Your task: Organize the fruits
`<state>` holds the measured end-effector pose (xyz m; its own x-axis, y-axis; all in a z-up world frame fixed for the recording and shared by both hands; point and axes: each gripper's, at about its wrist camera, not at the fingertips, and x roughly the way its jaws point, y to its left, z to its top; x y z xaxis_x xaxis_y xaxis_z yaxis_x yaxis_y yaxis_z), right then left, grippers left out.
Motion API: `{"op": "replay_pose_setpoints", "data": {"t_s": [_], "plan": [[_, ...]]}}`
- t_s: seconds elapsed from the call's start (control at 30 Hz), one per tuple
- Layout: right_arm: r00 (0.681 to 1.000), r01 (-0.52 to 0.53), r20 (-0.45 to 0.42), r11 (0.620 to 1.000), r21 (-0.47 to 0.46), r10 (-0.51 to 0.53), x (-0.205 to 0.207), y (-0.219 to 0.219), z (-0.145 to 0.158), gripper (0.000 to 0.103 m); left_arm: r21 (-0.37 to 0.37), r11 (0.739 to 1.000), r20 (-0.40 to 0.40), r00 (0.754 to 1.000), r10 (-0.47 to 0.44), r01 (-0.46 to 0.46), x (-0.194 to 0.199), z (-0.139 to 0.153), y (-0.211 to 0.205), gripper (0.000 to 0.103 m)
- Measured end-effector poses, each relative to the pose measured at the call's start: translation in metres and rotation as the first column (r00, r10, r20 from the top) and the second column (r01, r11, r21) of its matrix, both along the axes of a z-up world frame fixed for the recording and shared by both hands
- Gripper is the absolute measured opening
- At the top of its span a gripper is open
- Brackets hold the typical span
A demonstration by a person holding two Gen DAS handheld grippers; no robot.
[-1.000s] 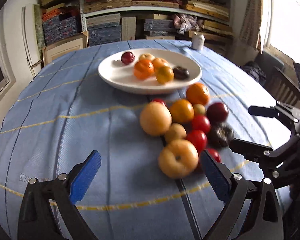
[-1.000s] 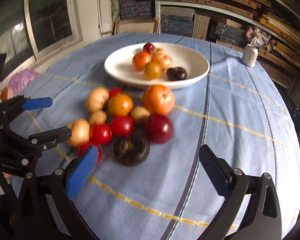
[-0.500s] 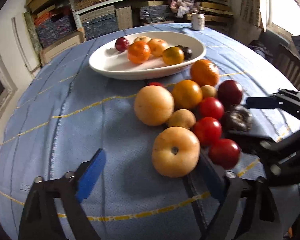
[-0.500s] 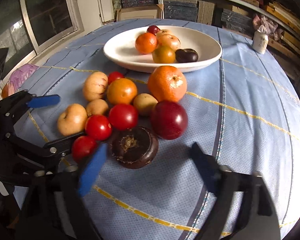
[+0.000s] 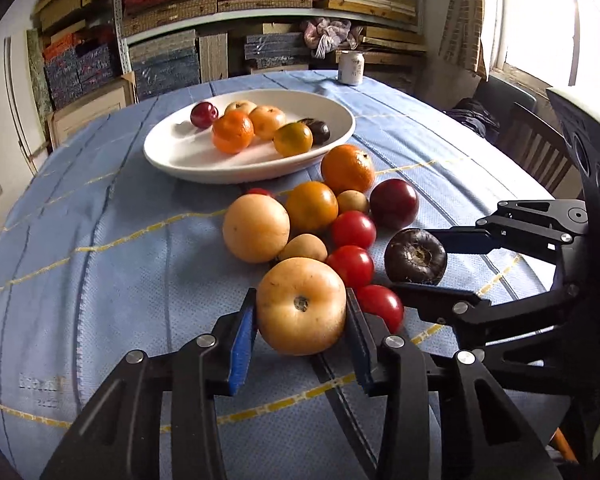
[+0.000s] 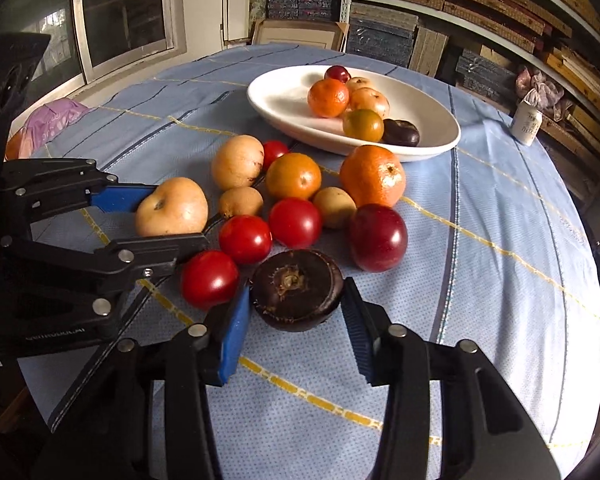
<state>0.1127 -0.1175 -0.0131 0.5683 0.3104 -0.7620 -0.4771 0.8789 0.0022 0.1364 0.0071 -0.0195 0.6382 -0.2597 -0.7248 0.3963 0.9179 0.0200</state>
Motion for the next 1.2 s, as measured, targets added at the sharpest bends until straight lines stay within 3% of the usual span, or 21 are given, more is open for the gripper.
{"op": "replay_pose_setpoints", "data": {"t_s": [0.23,0.43,0.53,0.77,0.9,1.0,1.2], "plan": [[0.997,0.042,0.065,0.995,0.087,-0.048,0.003,-0.016,0.025,0.044,-0.093,0.995,0.041,0.999,0.032,-0.028,0.0,0.026,0.016,0.042],[0.987,0.064,0.134,0.977,0.205,-0.093,0.026,-0.032,0.05,0.044,-0.104,0.991,0.071,0.993,0.096,-0.088,0.028,0.047,0.024,0.042],[0.98,0.092,0.152,0.973,0.213,-0.126,0.047,-0.033,0.057,0.044,-0.088,0.984,0.086,0.983,0.161,-0.153,0.051,0.052,0.026,0.042],[0.99,0.06,0.113,0.97,0.236,-0.089,0.097,-0.012,0.059,0.044,0.025,0.982,0.074,0.98,0.184,-0.186,0.106,0.048,0.019,0.042],[0.997,0.025,0.07,0.972,0.232,-0.043,0.113,0.01,0.049,0.044,0.011,0.98,0.061,0.979,0.196,-0.197,0.127,0.046,0.032,0.042],[0.997,0.013,0.068,0.978,0.208,-0.028,0.118,0.022,0.043,0.044,0.043,0.978,0.061,0.977,0.202,-0.205,0.136,0.043,0.039,0.042],[0.998,0.034,0.052,0.979,0.203,-0.045,0.13,0.027,0.037,0.044,-0.05,0.977,0.05,0.976,0.211,-0.209,0.142,0.041,0.054,0.042]]}}
